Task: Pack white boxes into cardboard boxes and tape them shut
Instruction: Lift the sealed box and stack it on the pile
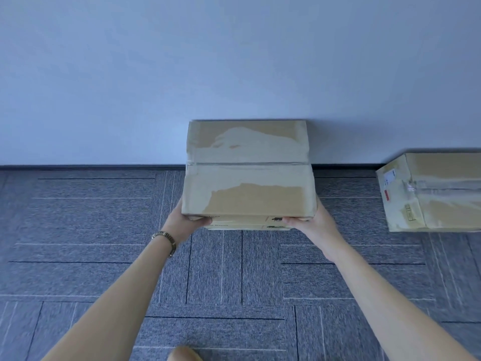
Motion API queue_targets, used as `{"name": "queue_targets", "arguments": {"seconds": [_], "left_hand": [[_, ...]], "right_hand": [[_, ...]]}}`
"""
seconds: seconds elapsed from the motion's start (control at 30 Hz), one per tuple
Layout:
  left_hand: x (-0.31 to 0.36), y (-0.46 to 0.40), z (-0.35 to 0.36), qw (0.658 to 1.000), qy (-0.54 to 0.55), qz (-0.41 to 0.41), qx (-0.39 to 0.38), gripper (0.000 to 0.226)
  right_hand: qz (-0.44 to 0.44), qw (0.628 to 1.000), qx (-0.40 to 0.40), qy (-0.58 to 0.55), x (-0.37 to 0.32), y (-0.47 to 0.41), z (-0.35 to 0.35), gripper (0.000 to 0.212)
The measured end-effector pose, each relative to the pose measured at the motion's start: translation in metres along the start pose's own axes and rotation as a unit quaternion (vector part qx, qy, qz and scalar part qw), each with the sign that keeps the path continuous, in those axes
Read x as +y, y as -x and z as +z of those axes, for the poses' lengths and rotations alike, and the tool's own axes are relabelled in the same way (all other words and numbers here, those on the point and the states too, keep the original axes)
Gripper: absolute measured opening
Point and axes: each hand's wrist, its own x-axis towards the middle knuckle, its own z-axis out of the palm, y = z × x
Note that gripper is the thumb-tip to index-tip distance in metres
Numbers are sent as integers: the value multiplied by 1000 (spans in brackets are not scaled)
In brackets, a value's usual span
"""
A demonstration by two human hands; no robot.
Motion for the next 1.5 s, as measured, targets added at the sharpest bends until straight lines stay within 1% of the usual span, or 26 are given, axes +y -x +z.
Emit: {"name": "queue_targets", "arguments": {"seconds": [0.13, 0.2, 0.27, 0.37, 0.43, 0.53, 0.6, 0.67, 0.77, 0.87, 0.97, 1.1, 1.2, 1.4, 1.43, 1.5], "left_hand": [[20, 12, -8, 997, -66, -43, -14, 55], [38, 22, -13, 992, -114, -55, -19, 56], [57, 33, -18, 986, -150, -66, -24, 61], [85, 55, -24, 974, -209, -76, -40, 80], [107, 75, -26, 957, -276, -63, -61, 87], [149, 109, -26, 929, -357, -42, -86, 79], [181, 135, -23, 907, -407, -31, -99, 72], [219, 164, -14, 877, -465, -7, -124, 64], [274, 209, 6, 842, -516, 34, -154, 59], [334, 248, 27, 828, -530, 77, -168, 56], [400, 294, 44, 816, -537, 117, -180, 59], [482, 365, 76, 801, -545, 171, -179, 53], [529, 427, 103, 786, -550, 212, -184, 56], [586, 540, 156, 744, -562, 299, -202, 54], [590, 560, 164, 734, -567, 313, -206, 53], [595, 599, 179, 710, -575, 343, -217, 50]], "right_hand": [[35, 997, -9, 62, -11, 11, -10, 78], [54, 994, -20, 89, -27, 26, -14, 71], [62, 990, -26, 121, -46, 42, -17, 64], [61, 981, -29, 184, -78, 68, -24, 63], [51, 972, -42, 224, -99, 87, -32, 59], [56, 961, -65, 263, -131, 114, -50, 53], [51, 952, -77, 292, -153, 130, -67, 61], [55, 946, -74, 312, -176, 152, -88, 70], [47, 941, -60, 331, -210, 187, -122, 69], [41, 929, -50, 364, -240, 225, -161, 64], [42, 917, -44, 394, -267, 267, -206, 59], [46, 927, 1, 373, -303, 336, -273, 58], [50, 934, 41, 350, -319, 397, -315, 54], [55, 939, 114, 320, -317, 511, -379, 51], [60, 940, 127, 311, -313, 531, -388, 45], [77, 939, 159, 294, -304, 574, -401, 27]]}}
